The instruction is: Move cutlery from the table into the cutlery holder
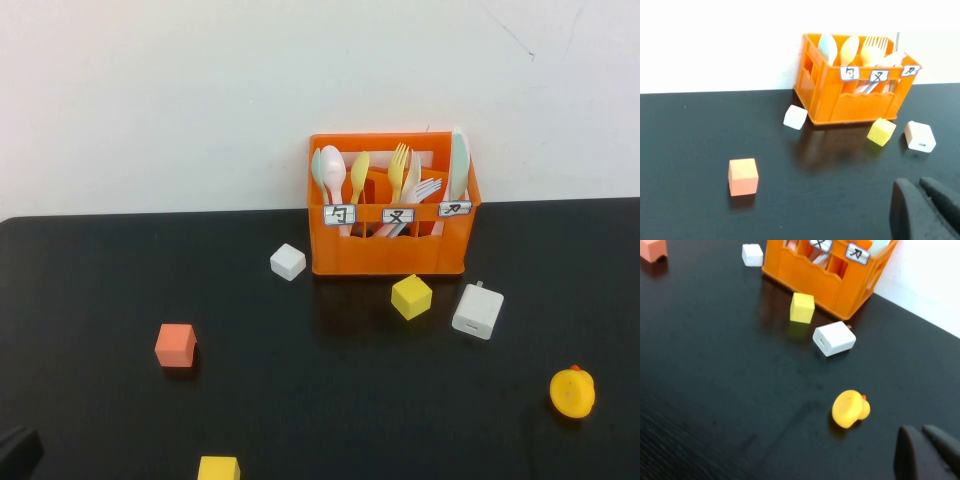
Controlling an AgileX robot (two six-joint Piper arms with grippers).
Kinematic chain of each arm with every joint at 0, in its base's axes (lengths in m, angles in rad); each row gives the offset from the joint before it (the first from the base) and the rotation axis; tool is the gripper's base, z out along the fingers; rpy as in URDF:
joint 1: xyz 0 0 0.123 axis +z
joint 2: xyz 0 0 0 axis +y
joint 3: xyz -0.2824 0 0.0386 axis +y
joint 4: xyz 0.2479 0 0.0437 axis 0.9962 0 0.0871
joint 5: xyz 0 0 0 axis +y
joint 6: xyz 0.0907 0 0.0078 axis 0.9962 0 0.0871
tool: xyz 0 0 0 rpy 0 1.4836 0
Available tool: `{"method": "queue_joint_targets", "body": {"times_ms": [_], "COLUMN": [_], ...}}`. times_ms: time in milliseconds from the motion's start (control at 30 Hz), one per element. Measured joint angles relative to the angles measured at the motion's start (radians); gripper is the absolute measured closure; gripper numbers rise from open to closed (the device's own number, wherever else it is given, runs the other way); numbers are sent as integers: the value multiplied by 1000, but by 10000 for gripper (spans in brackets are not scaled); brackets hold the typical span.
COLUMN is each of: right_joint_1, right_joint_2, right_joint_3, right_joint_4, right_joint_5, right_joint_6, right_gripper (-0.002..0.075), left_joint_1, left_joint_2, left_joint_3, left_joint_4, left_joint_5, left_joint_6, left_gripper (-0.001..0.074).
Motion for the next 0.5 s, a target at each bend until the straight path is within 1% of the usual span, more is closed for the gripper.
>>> {"method": "queue_joint_targets", "body": {"times_ms": [500], "right_joint_1": [0], "right_joint_2": [-4], "right_joint_3": [0], "right_joint_4": [2], "right_joint_5": [0], "right_joint_6": [2], "right_gripper": [727], "left_joint_1": [0], "left_joint_2": [0], "left_joint_3": [2], "left_joint_4": [0], "left_joint_5": [4], "left_joint_6": [0], "left_gripper": [737]}}
